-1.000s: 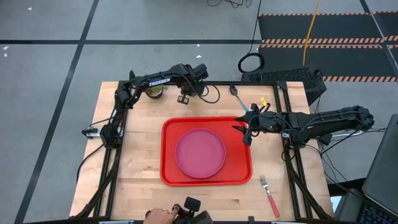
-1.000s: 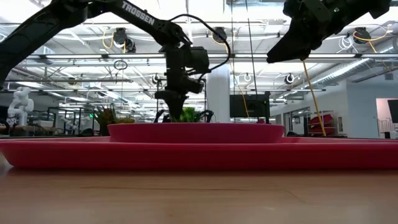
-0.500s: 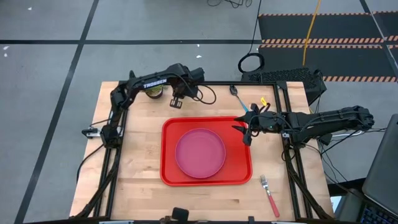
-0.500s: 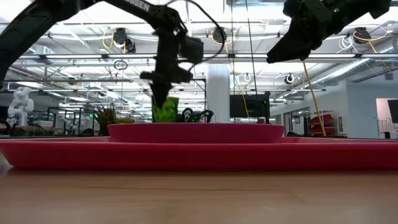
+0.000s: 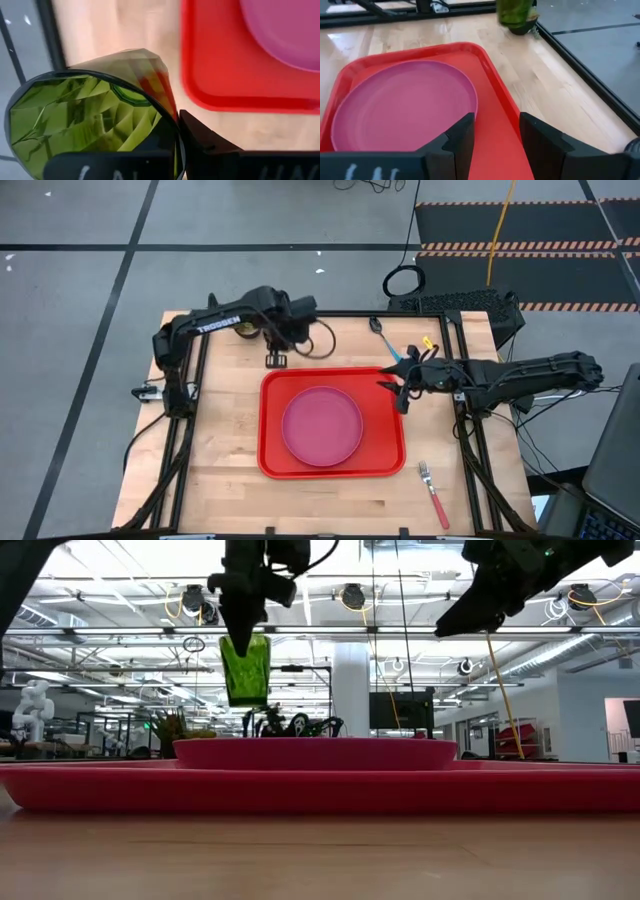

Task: Pick and place plate/cup/fork/spoon on tray
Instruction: Put the green cup on the red serving tray to the top left of the pink plate

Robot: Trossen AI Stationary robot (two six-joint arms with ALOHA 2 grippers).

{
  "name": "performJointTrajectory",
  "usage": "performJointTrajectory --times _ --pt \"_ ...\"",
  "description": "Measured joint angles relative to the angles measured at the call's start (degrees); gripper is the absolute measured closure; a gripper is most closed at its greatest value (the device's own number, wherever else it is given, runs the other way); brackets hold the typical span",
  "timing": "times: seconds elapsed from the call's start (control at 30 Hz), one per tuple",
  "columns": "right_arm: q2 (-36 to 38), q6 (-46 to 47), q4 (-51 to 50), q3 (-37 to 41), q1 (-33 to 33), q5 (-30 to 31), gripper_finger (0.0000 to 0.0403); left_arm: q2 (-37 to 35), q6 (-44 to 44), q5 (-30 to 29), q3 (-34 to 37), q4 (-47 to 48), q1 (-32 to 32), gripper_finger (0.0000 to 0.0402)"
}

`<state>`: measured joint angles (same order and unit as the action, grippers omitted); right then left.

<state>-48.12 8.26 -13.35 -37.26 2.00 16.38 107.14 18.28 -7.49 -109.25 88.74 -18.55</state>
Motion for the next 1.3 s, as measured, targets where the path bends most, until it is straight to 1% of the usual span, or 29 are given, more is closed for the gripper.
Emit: performJointTrajectory --times 0.1,0.2,0.43,0.6,0.7,0.97,1.07,1.3 --pt "2.76 1.10 -2.18 0.00 0.00 0.01 0.0255 -0.04 -3.10 0.00 0.08 0.87 3.34 0.0394" --pt "5.62 1.91 -3.38 0.00 0.00 0.05 0.0255 -0.07 -5.09 0.00 1.60 0.60 6.45 0.0394" --pt "9.89 3.95 -6.03 0.00 0.00 0.10 0.0255 -0.01 -9.54 0.07 11.84 1.00 10.85 0.0394" --pt "10.26 4.59 -6.71 0.00 0.00 0.36 0.0255 -0.01 -11.10 1.42 18.33 -3.25 12.98 0.0394" --pt "10.21 4.80 -7.01 0.02 0.00 0.38 0.0255 -0.01 -12.05 2.09 20.53 -5.19 13.66 0.0394" --pt "10.21 6.09 -9.08 0.01 0.00 0.36 0.0255 -0.01 -14.66 4.71 20.98 -9.11 14.77 0.0394" --pt "10.21 6.11 -9.33 0.00 0.00 0.36 0.0255 -0.01 -15.86 4.94 20.98 -9.19 15.29 0.0394" --pt "10.21 6.68 -9.26 0.00 0.00 0.33 0.0255 -0.01 -18.51 6.01 21.00 -12.82 15.81 0.0390"
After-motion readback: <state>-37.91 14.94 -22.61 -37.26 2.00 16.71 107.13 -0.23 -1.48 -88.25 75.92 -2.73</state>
